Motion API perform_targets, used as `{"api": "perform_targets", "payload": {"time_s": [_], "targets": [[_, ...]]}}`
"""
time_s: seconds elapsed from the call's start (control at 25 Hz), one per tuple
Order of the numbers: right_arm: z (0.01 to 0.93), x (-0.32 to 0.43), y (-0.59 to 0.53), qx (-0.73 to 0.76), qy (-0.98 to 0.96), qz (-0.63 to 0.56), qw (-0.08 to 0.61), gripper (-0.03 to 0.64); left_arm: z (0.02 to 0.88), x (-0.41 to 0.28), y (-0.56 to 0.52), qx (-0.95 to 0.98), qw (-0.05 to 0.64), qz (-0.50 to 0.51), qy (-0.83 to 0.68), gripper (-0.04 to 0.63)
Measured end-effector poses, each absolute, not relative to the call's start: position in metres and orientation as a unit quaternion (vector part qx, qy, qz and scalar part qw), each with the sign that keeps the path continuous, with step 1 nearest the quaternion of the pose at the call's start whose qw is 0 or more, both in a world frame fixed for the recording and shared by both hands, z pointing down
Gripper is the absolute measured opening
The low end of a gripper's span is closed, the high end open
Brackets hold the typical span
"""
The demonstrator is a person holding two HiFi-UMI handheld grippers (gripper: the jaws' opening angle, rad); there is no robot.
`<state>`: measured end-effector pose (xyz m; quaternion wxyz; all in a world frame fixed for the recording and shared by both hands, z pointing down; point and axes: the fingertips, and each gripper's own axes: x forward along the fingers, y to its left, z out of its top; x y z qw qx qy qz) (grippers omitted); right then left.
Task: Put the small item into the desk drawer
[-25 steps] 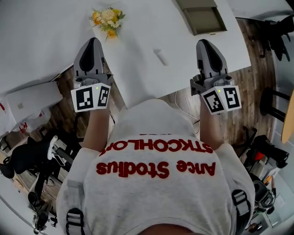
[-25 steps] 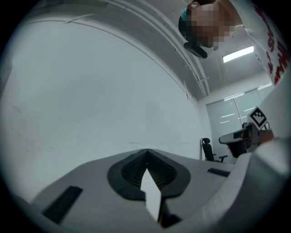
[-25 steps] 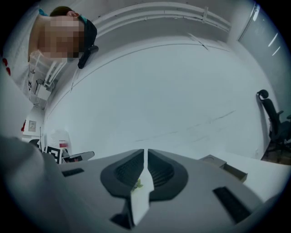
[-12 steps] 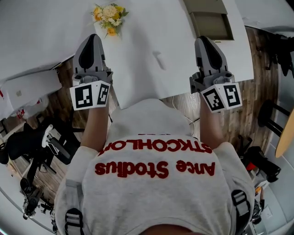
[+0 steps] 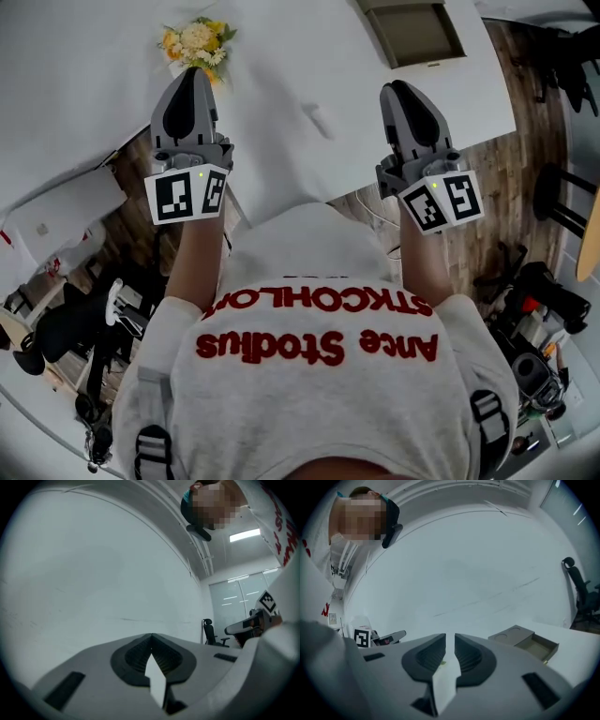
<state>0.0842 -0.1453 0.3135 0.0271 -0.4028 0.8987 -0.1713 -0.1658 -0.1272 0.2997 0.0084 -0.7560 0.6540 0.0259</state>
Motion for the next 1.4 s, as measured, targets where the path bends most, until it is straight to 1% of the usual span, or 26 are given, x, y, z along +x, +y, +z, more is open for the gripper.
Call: {"api": "perform_targets", "payload": {"time_s": [0.4,0.6,0.76,0.88,1.04,1.16,1.24,1.4], "targets": [[0.355,0.073,-0.140,-0.419,0.886,-0.197,-0.024,0.066,0.319,-0.158,-0.136,-0.773,-0.014,0.022,0.633,0.008],[0.385,0.060,-0.131,-0.411,0.881,-0.225,-0.062,0.104,0.341,-0.158,-0.131,-0.778,-0.035,0.008,0.627,0.008],[0.412,0.057,-0.131,-0.400,0.876,-0.256,-0.083,0.109,0.357,-0.154,-0.133,-0.779,-0.048,-0.004,0.625,0.008],[0.435,0.051,-0.125,-0.386,0.875,-0.270,-0.113,0.149,0.368,-0.152,-0.130,-0.779,-0.057,-0.012,0.624,0.008],[0.462,0.045,-0.113,-0.388,0.872,-0.256,-0.152,0.153,0.385,-0.147,-0.120,-0.785,-0.072,-0.032,0.614,0.008],[0.485,0.040,-0.105,-0.378,0.868,-0.270,-0.176,0.167,0.398,-0.144,-0.114,-0.787,-0.083,-0.044,0.609,0.008],[0.501,0.038,-0.097,-0.367,0.866,-0.272,-0.205,0.186,0.405,-0.144,-0.109,-0.786,-0.092,-0.049,0.609,0.008],[0.527,0.038,-0.089,-0.358,0.859,-0.264,-0.254,0.190,0.416,-0.143,-0.102,-0.785,-0.103,-0.058,0.608,0.008]]}}
